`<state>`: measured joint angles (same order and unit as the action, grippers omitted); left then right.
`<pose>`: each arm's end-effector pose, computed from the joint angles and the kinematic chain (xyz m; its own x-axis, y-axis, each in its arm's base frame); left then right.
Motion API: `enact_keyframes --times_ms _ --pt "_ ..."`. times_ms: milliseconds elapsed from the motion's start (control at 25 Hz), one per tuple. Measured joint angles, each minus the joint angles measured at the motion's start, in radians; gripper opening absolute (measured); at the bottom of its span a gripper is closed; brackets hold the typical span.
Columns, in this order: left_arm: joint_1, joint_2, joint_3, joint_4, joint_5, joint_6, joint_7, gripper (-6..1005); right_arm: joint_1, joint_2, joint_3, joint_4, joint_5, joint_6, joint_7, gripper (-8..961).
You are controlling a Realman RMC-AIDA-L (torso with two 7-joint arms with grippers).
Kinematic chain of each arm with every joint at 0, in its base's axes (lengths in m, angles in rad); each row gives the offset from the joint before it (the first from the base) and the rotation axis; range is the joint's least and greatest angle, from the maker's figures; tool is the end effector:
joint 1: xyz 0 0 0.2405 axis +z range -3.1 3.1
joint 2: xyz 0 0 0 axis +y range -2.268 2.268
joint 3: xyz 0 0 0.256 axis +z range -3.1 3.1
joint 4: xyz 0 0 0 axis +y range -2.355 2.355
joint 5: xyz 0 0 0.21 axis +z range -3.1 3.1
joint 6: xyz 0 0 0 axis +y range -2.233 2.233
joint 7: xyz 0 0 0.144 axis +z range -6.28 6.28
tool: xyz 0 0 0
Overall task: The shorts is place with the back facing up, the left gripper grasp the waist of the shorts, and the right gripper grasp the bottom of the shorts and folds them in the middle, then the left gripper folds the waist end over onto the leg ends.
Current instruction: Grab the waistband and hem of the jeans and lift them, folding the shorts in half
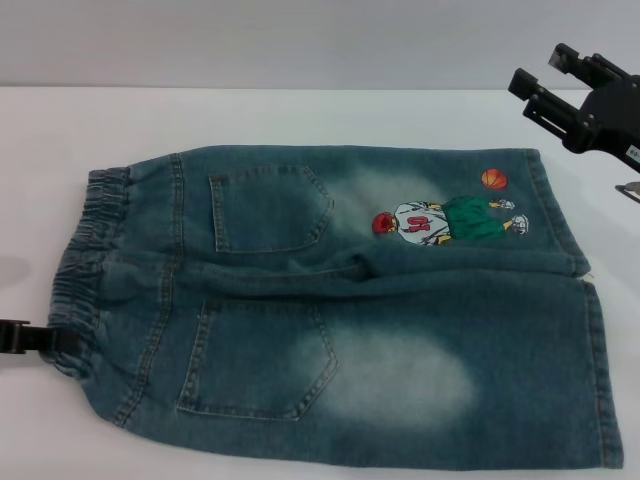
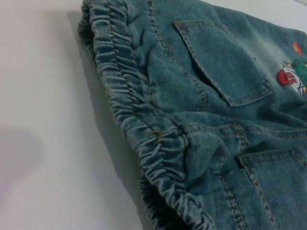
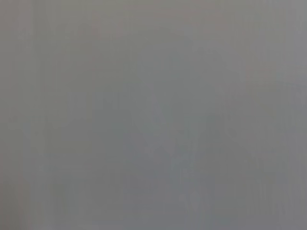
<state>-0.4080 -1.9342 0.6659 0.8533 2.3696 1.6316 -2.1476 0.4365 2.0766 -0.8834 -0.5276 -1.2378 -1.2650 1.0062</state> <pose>-0.3492 0.2933 0.0787 0.3670 0.9000 0.2354 0.9280 -0.3366 -0.1598 0.2717 0.3595 0.0259 0.6369 -0.0241 -0.7705 -0.5984 -0.6457 -0.4744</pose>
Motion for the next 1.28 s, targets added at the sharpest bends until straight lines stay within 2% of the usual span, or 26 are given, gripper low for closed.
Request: enact_keyframes --times_ms 240,520,720,880,1000,1280 --pt "0.000 -0.004 0.000 0.005 0.010 -0.015 0.002 84 -0.001 0.000 0.003 0.001 0.000 -0.006 0.000 655" --pt "-0.013 -0.011 -0.008 0.007 0.007 -0.032 0.014 48 0.002 0.000 0.004 0.004 0.000 -0.013 0.017 655" --pt "-0.038 -0.019 -0.033 0.017 -0.001 -0.047 0.011 50 0.020 -0.009 -0.009 -0.019 -0.007 -0.065 0.134 654" --pt "-0.063 -0.031 -0.032 0.034 -0.001 -0.047 0.014 51 0.039 -0.019 -0.015 -0.105 -0.064 -0.121 0.281 654" --pt "-0.079 -0.038 -0.028 0.042 -0.001 -0.050 0.015 52 0.073 -0.035 -0.015 -0.171 -0.159 -0.170 0.422 654" --pt "-0.099 -0.043 -0.028 0.044 -0.002 -0.060 0.016 55 0.245 -0.111 -0.004 -0.234 -0.522 -0.408 0.729 654"
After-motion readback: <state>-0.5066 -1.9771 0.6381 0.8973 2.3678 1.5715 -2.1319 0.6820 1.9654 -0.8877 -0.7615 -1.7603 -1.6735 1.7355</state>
